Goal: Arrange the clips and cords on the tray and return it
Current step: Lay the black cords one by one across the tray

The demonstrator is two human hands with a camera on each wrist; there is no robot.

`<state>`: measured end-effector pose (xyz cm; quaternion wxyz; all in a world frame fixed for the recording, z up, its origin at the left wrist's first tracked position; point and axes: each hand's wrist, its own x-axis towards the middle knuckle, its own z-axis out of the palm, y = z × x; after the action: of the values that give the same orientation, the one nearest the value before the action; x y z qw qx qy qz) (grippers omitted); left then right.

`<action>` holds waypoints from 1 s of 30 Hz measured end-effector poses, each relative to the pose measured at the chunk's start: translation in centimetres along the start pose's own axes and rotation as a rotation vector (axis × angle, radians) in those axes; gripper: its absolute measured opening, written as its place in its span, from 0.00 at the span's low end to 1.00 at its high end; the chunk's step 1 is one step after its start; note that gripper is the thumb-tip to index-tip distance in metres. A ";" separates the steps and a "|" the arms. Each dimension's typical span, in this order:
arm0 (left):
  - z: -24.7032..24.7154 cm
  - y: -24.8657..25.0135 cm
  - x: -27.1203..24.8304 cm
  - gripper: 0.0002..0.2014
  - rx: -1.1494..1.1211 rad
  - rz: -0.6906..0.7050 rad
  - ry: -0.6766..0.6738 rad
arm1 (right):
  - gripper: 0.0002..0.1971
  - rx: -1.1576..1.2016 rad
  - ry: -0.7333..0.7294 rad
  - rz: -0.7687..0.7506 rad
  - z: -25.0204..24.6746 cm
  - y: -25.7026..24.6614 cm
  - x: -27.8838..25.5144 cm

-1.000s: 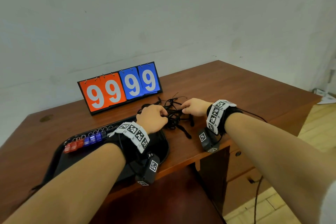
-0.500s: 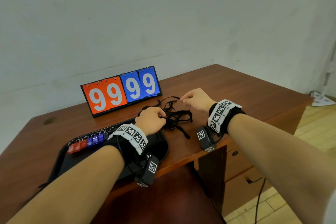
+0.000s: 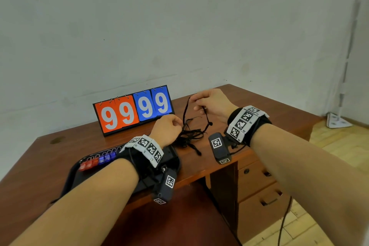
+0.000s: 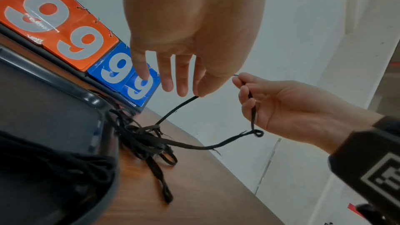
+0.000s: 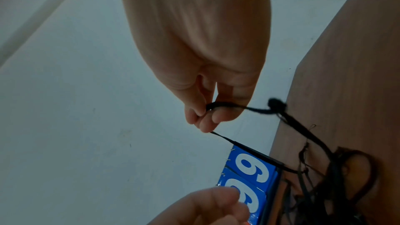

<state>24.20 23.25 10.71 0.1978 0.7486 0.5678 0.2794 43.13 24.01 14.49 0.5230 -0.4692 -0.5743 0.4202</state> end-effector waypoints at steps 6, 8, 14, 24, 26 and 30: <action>-0.1 2.2 -0.4 0.24 -0.168 0.012 0.069 | 0.13 -0.027 -0.059 -0.065 -0.2 -2.2 -1.7; -0.1 2.9 -0.4 0.26 -0.220 0.020 0.077 | 0.13 -0.020 -0.086 -0.077 -0.1 -2.8 -2.3; 0.5 3.8 -0.5 0.13 -0.227 0.016 0.059 | 0.12 0.019 -0.172 -0.105 -0.3 -3.7 -3.5; -0.7 -0.5 0.6 0.10 -0.093 -0.129 0.150 | 0.14 0.159 0.047 -0.051 -2.9 -2.0 -2.9; -1.2 -1.3 0.7 0.10 -0.064 -0.140 0.178 | 0.14 0.173 0.147 -0.035 -3.5 -1.3 -2.6; -2.1 -2.7 0.8 0.10 0.022 -0.175 0.207 | 0.17 0.139 0.322 0.000 -4.8 0.4 -2.3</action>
<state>21.00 24.70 10.84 0.1534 0.6655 0.6514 0.3304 48.00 21.81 14.13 0.6394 -0.4931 -0.4525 0.3785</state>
